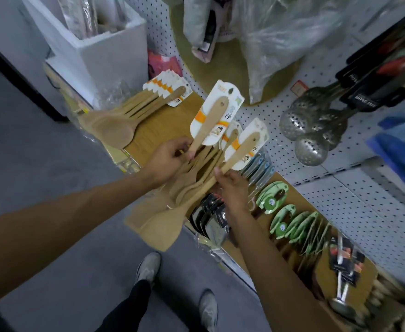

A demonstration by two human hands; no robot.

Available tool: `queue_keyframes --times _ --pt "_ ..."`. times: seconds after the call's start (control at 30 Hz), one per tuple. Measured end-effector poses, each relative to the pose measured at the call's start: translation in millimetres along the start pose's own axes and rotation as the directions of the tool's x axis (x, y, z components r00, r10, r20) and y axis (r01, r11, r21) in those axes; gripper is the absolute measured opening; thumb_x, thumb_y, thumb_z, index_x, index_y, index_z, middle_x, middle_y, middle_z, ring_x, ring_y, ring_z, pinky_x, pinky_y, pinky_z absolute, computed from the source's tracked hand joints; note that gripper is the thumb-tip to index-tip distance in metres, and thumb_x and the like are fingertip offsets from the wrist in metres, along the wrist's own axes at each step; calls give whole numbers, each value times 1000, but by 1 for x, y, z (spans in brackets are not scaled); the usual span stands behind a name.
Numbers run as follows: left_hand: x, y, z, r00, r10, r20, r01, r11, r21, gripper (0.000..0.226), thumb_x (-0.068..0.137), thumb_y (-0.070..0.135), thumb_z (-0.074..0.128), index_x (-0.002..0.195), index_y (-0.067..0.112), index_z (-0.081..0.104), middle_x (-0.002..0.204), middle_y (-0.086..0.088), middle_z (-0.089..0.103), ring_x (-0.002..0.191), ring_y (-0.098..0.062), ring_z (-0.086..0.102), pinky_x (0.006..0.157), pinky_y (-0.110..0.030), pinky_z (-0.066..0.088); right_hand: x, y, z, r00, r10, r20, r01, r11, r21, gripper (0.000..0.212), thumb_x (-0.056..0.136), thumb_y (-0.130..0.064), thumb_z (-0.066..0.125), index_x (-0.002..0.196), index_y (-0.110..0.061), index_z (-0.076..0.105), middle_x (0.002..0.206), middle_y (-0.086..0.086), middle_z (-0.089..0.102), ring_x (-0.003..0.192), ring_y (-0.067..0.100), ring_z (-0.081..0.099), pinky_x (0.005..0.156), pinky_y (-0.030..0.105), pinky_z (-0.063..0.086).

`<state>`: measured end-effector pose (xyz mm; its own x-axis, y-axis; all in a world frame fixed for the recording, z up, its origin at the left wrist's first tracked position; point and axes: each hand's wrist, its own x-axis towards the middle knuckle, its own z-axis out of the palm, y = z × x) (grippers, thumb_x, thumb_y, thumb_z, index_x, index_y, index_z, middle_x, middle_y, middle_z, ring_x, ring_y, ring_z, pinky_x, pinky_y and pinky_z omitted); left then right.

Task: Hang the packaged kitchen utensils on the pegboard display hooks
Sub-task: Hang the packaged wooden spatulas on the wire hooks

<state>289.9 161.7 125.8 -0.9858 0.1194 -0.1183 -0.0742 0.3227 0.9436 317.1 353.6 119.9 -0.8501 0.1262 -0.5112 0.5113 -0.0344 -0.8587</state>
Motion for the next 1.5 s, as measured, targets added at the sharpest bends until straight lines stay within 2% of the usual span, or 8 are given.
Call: queue_keyframes --times 0.13,0.3,0.43,0.63,0.77,0.93,1.23,1.5 --pt "-49 17 -18 996 -11 85 8 999 36 15 96 18 60 93 32 65 83 3 67 80 -27 61 73 -36 46 -61 -4 -11 998 -32 63 32 999 -8 18 91 -13 68 100 2 65 86 14 71 75 25 72 69 37 61" --pt "-110 52 -20 978 33 205 -44 998 49 17 93 17 65 85 32 63 79 7 64 71 -10 60 65 -23 44 -138 -8 -42 995 -98 21 100 990 -95 36 82 -30 76 85 3 63 75 28 58 66 34 64 65 49 59" --pt "-145 97 -4 940 102 325 -108 994 2 13 88 44 60 88 32 66 82 1 67 77 -22 64 68 -30 46 -204 -23 -81 991 -125 -47 124 992 -35 23 88 -17 71 84 5 64 73 21 62 64 21 64 57 31 54" --pt "-186 164 60 872 179 455 -167 984 -65 17 86 43 66 97 31 67 85 0 69 85 -23 67 77 -37 52 -294 -36 -158 955 -194 -226 188 981 -49 31 90 -18 69 59 -21 65 63 8 68 70 25 69 59 44 58" --pt "-222 207 121 796 235 558 -244 968 -60 9 93 19 65 100 24 68 88 3 71 86 -13 68 77 -31 51 -359 -26 -218 905 -245 -347 251 968 -29 29 89 -18 70 88 11 63 84 35 66 76 22 72 68 55 56" --pt "-285 255 200 737 258 625 -250 963 -103 12 92 12 67 100 21 68 94 -13 70 93 -28 67 84 -39 52 -449 -4 -297 850 -283 -444 300 953 -33 6 90 -14 68 90 -14 75 86 15 76 87 29 72 72 52 58" --pt "-399 341 340 634 386 670 -364 913 -182 16 87 5 70 94 19 71 94 2 73 87 -13 69 79 -21 51 -610 35 -430 716 -276 -642 397 916 49 11 90 -3 64 97 -3 73 90 15 76 84 23 74 63 34 58" --pt "-457 381 443 535 402 743 -394 897 -202 17 88 4 69 92 19 74 89 6 74 81 -1 67 70 -9 47 -683 74 -523 581 -261 -771 446 895 33 12 93 -3 61 99 0 71 91 19 75 89 37 71 75 49 60"
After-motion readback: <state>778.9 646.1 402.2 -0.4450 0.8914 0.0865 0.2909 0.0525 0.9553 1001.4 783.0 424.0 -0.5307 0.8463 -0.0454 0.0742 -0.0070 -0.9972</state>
